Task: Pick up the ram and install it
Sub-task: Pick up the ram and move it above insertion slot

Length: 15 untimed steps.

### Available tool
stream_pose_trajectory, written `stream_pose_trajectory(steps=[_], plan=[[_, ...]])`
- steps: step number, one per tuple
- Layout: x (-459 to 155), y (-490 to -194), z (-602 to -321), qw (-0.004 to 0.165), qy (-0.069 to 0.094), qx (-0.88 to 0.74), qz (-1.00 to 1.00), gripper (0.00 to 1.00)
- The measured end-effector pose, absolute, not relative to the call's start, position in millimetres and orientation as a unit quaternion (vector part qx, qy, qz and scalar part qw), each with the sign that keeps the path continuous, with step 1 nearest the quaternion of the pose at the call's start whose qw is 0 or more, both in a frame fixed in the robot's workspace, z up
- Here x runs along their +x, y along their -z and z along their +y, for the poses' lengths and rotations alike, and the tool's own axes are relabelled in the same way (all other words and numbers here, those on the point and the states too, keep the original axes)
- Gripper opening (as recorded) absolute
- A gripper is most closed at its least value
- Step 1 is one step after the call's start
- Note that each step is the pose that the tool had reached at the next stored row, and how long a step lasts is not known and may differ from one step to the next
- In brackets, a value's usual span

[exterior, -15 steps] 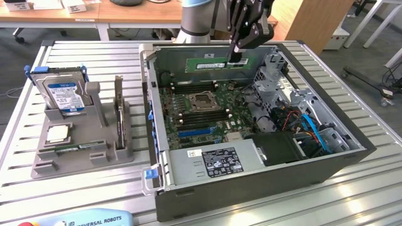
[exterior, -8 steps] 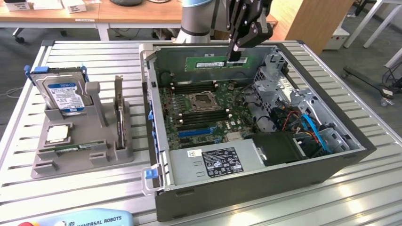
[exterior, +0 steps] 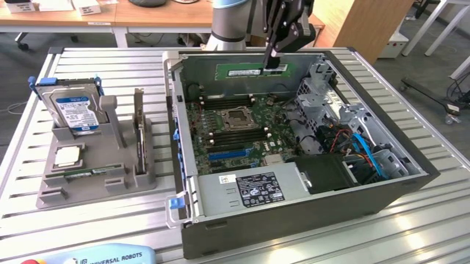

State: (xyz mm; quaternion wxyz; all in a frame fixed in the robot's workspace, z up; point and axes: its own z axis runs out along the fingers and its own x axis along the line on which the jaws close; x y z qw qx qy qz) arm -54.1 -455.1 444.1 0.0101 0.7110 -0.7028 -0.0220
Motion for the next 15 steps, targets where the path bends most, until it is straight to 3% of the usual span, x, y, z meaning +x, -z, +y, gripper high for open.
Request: stream_pose_trajectory(steps=[15], plan=[[-54.1,-443.7,-434.9,0.01,0.022,0.711,-0.703,0.11]])
